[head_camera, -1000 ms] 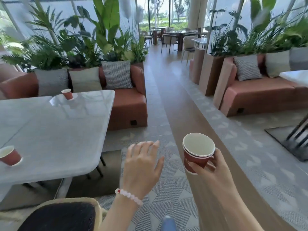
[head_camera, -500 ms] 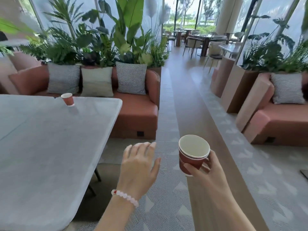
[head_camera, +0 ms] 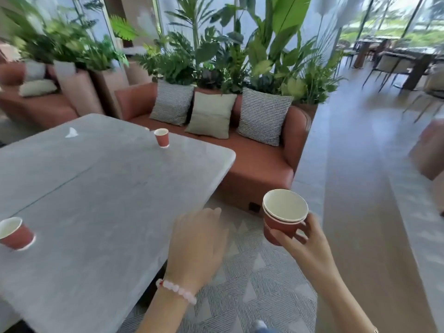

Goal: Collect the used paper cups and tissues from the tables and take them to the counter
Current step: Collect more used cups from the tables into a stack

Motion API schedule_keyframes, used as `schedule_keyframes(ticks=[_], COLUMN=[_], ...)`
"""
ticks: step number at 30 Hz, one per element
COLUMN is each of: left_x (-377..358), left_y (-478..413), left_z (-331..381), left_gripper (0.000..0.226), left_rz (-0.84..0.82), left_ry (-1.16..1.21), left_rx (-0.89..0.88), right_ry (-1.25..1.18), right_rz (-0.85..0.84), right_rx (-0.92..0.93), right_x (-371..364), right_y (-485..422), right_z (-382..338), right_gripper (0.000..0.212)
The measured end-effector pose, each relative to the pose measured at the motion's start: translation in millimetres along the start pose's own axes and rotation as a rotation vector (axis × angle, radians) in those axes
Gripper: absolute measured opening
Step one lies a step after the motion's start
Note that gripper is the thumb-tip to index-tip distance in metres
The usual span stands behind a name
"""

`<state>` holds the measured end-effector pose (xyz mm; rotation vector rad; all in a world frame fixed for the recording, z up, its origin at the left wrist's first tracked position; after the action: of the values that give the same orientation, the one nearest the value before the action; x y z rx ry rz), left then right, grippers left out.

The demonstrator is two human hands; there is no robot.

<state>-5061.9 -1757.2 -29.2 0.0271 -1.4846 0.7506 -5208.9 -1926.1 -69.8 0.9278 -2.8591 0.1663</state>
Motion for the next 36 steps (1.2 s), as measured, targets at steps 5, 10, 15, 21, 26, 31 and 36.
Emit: schedule_keyframes(ticks=[5, 10, 15, 21, 26, 31, 36], left_x=[-22.7, -37.6, -54.3, -68.9, -81.0, -83.2, -83.2], left_y=[-63.0, -110.0, -139.8, -171.1, -196.3, -219.6, -228.7], left_z=[-13.8, -27.8, -50.8, -97.9, -153.1, -211.9, -259.0], left_gripper=[0.041, 0.038, 0.038, 0.04, 0.044, 0.042, 0.04], left_rz=[0.048, 0.089, 0.075, 0.052, 0.099, 0.15, 0.162], left_ry=[-0.08, -0.135, -0.194, -0.241, -0.276, -0.284, -0.299], left_rx=[0.152, 0.259, 0.381, 0.511, 0.603, 0.677, 0.737], right_ry=[-0.051, -0.047, -0.04, -0.029, -0.013, 0.0, 0.011], right_rz=[-0.178, -0.33, -0.474, -0.628, -0.727, -0.805, -0.857], right_rx=[0.021, 0.027, 0.014, 0.002, 0.015, 0.017, 0.013], right_x=[-18.6, -39.3, -73.2, -133.6, -199.5, -268.7, -327.2], right_y=[-96.1, -172.0, -234.3, -291.9, -336.8, -374.4, -395.6], right_z=[-5.3, -9.2, -6.4, -6.0, -8.6, -15.5, -17.9], right_gripper=[0.055, 0.054, 0.054, 0.058, 0.06, 0.061, 0.058])
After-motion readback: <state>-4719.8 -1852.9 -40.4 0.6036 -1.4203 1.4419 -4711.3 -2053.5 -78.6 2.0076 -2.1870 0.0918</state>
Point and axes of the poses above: each hand's wrist, its own y-axis away from the middle knuckle, its own x-axis out of the back of the hand, z = x × y, the point moved 3 cm from there along -y, towards the middle knuckle, and after that the axes turned 3 degrees about -x, right-handed, at the moved point
